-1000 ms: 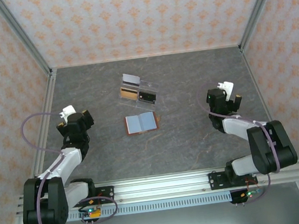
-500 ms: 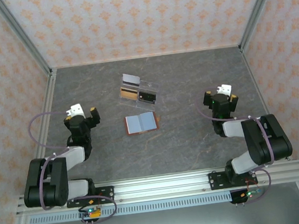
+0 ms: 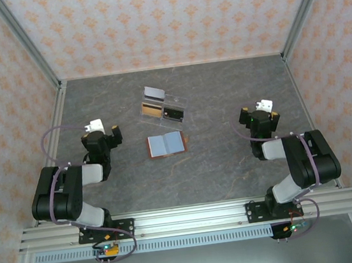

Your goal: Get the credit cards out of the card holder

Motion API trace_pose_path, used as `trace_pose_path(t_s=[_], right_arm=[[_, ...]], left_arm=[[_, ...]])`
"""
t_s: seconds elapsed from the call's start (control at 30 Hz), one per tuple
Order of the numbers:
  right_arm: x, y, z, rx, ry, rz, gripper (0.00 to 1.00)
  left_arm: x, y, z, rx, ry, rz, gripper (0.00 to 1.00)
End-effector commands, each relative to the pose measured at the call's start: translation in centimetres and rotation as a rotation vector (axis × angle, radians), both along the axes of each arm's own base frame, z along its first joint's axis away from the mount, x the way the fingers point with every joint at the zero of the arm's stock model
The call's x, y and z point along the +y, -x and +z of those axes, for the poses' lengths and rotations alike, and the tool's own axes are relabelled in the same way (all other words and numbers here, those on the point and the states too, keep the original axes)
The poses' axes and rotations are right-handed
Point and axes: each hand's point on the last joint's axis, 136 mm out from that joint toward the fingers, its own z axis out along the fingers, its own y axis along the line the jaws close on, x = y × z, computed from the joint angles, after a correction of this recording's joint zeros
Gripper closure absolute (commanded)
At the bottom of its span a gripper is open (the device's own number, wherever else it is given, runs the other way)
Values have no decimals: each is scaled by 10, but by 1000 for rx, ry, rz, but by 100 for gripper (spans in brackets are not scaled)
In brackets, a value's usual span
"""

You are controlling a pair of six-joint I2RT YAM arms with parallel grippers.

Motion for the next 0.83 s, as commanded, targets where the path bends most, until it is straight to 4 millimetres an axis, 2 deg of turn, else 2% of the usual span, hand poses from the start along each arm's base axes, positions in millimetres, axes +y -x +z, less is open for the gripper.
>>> trace_pose_path(t_s=[0.0, 0.8], right_arm=[[-2, -6, 6, -20, -19, -11, 1], [-3, -7, 4, -14, -32, -4, 0]], left_arm=[[2, -7, 12, -21, -50, 21, 0], [-3, -8, 12, -6, -86, 21, 0]])
